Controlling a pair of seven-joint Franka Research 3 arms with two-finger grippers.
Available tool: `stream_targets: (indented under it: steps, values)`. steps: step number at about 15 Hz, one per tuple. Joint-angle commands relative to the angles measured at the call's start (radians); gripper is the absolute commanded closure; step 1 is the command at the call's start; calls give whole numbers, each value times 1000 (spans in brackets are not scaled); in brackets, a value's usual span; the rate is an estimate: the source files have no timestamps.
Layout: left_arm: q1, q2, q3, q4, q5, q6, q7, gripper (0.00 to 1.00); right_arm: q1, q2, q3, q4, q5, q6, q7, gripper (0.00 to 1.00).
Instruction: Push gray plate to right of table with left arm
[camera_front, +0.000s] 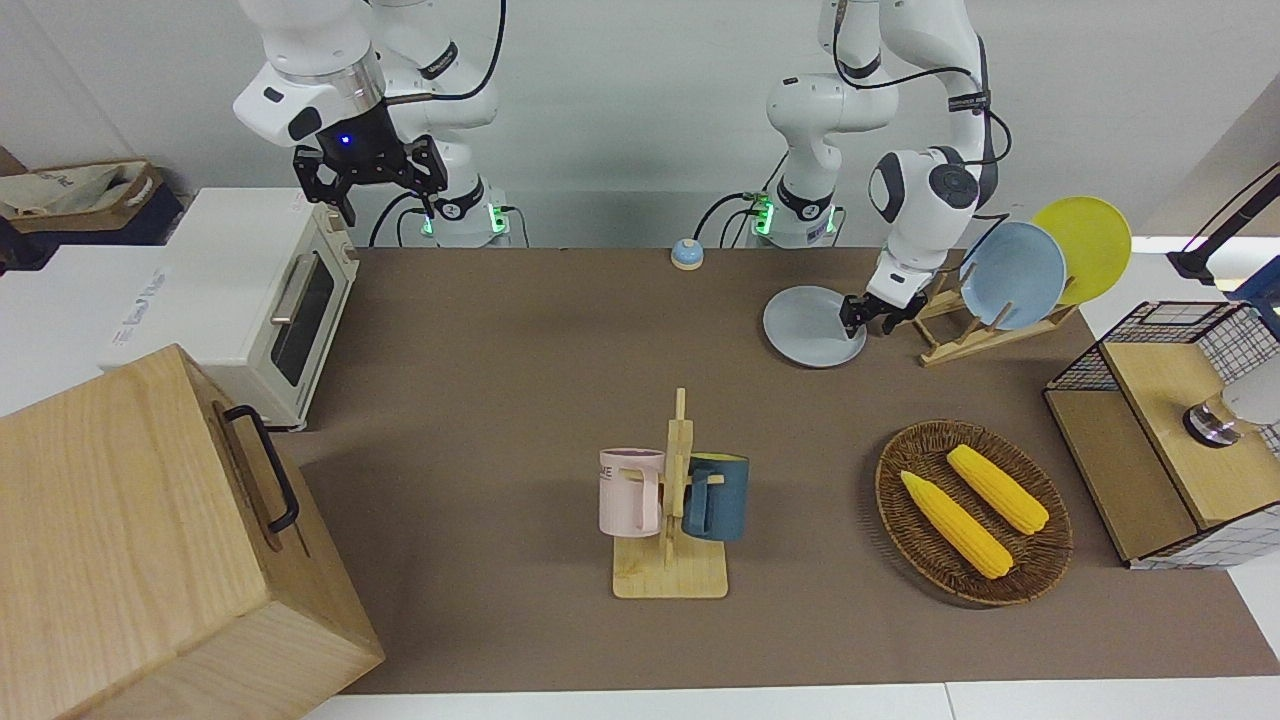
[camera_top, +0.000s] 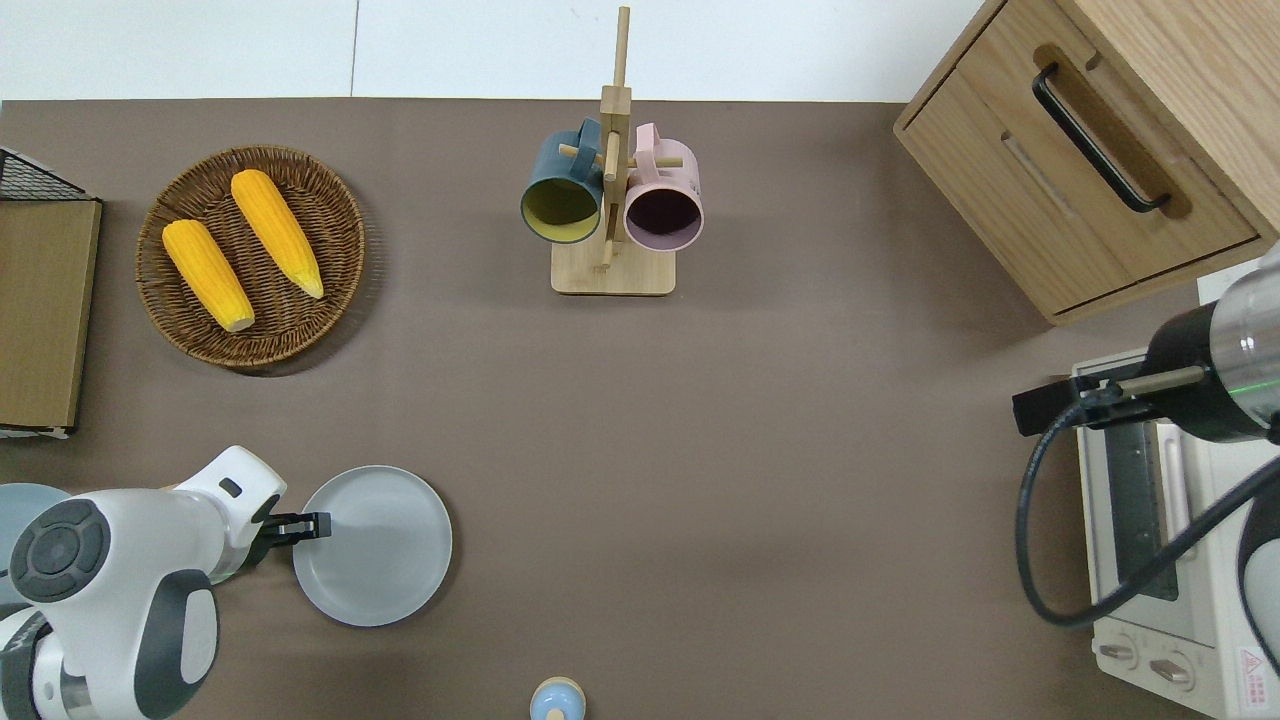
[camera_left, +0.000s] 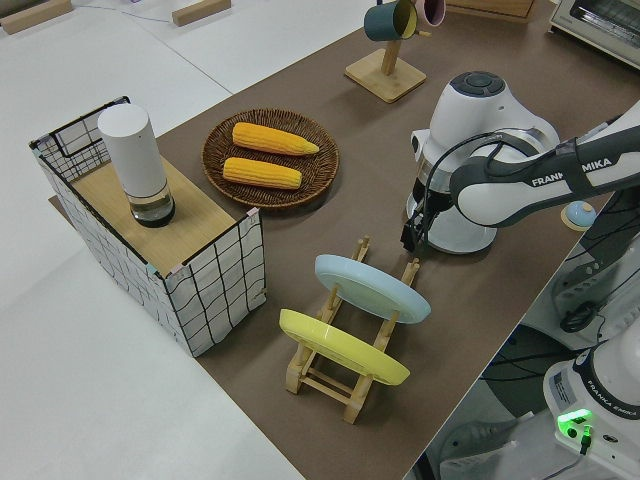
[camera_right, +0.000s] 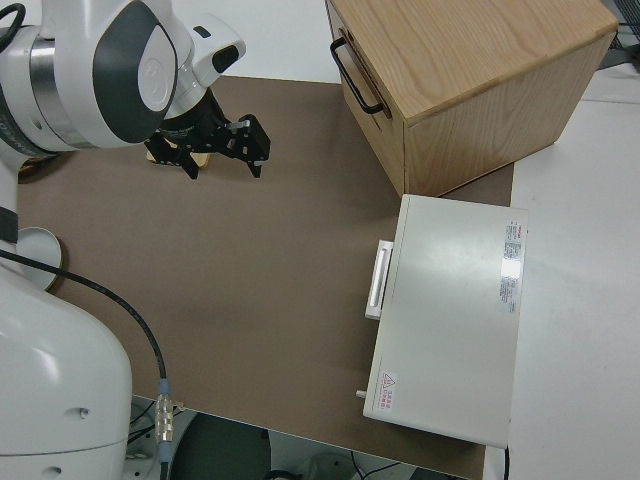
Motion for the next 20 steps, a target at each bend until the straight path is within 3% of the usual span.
stream_targets:
  steps: [1, 2, 16, 20]
  values:
    - [-5, 4, 4, -15, -6, 31, 16, 856, -20, -3, 17, 9, 4, -16, 13, 17]
    - [-5, 5, 4, -13, 1, 24, 20, 999, -20, -3, 17, 9, 6, -16, 13, 17]
    - [-1, 8, 3, -4, 41, 33, 6, 1000, -20, -3, 17, 9, 4, -16, 13, 17]
    - [-10, 39, -3, 24, 38, 30, -41, 1000, -20, -3, 15, 9, 6, -16, 13, 17]
